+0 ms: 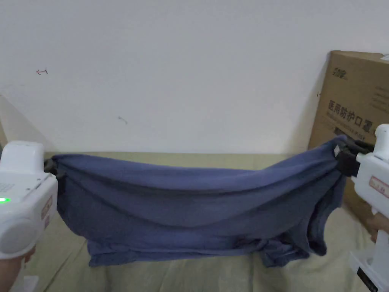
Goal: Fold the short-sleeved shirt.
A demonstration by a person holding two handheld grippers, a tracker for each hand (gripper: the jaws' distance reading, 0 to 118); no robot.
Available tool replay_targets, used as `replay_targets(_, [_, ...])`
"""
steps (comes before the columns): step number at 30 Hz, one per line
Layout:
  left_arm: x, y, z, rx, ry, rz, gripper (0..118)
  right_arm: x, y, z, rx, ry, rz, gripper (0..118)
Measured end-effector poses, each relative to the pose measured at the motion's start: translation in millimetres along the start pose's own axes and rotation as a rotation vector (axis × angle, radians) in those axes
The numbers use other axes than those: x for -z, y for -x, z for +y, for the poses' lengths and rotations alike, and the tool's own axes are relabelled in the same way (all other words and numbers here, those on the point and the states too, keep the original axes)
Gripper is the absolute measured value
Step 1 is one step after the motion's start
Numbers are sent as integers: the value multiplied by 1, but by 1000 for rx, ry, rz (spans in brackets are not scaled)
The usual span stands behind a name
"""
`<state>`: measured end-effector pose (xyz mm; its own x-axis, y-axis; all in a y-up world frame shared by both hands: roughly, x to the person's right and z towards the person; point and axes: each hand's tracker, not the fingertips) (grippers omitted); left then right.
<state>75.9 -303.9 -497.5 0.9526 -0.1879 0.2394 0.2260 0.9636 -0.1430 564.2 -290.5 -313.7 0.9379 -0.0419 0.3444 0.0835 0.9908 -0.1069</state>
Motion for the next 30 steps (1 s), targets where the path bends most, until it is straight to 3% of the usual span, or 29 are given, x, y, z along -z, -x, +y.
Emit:
replay_targets(3, [-29,1,-34,-11,69,-20,4,-43,0,-39,-85,75,10,3])
replay_targets(10, [-130,23,-86,-53,147,-64,4,-156,-3,-88,-118,159,59,3])
replay_targets(16, [-206,37,-135,-10,244,-122,4,-245,4,-127,-157,270,97,3])
replay_targets(24, [-248,55,-189,18,385,-166,4,-295,9,-189,-311,434,117,3])
replay_targets(28, [-248,61,-214,-20,456,-201,5,-297,2,-216,-332,535,97,3])
replay_targets(30, [-246,57,-223,8,475,-207,12,-296,-2,-225,-322,567,93,3])
